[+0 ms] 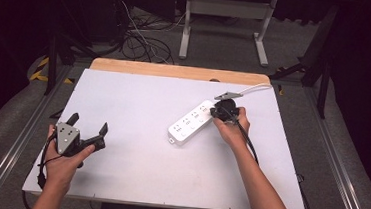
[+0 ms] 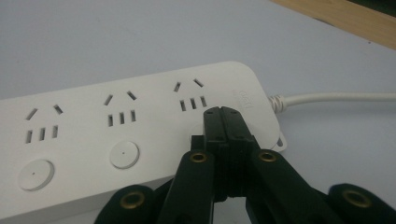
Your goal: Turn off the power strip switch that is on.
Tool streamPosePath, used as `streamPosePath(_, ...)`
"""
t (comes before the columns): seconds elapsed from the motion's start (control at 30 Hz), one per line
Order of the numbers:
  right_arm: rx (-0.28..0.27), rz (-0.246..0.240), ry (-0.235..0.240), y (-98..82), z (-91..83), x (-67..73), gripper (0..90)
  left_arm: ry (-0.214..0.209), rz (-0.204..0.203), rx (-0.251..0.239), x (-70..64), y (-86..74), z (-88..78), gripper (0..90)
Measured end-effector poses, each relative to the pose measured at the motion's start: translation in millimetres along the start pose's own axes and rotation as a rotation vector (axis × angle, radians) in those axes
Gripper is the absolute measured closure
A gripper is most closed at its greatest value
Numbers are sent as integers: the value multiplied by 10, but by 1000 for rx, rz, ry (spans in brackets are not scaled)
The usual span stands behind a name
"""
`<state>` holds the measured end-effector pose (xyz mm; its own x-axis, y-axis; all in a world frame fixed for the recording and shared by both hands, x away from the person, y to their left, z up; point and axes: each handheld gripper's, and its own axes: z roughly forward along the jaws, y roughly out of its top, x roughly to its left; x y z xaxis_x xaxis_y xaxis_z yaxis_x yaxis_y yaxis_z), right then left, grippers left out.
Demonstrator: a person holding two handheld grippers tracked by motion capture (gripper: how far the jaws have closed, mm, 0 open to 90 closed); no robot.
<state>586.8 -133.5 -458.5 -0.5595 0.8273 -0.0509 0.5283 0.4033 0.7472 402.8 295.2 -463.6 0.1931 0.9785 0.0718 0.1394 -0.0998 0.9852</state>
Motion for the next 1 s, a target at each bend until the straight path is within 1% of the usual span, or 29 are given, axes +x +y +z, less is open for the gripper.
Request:
streamPosePath(0.07,-2,4,7,-1,1,-10,900,0,0,-1,-3,1,3,45)
streamPosePath(0.17,-3,-10,0,2,4,0,900,-1,2,2,-1,-1,5,45)
streamPosePath(0.6,-3,-15,1,5,6,-3,900,1,-1,0,3,-1,5,44)
streamPosePath(0.67,-15,-39,-18,-5,5,4,900,3,-4,-1,6,-2,3,45)
streamPosePath(0.73,-21,-43,-22,-8,-2,4,900,4,-2,1,14,-3,3,44)
streamPosePath(0.77,-35,-43,-22,-7,-20,1,900,5,-1,0,18,-3,2,44)
streamPosePath(0.8,-73,-36,-26,12,-89,-18,900,5,-4,-1,18,-3,1,44)
streamPosePath(0.83,-73,-36,-26,12,-89,-18,900,5,-3,1,20,-3,-1,44)
streamPosePath(1.0,-191,-23,-4,52,-369,-79,900,4,0,-1,12,2,-8,44)
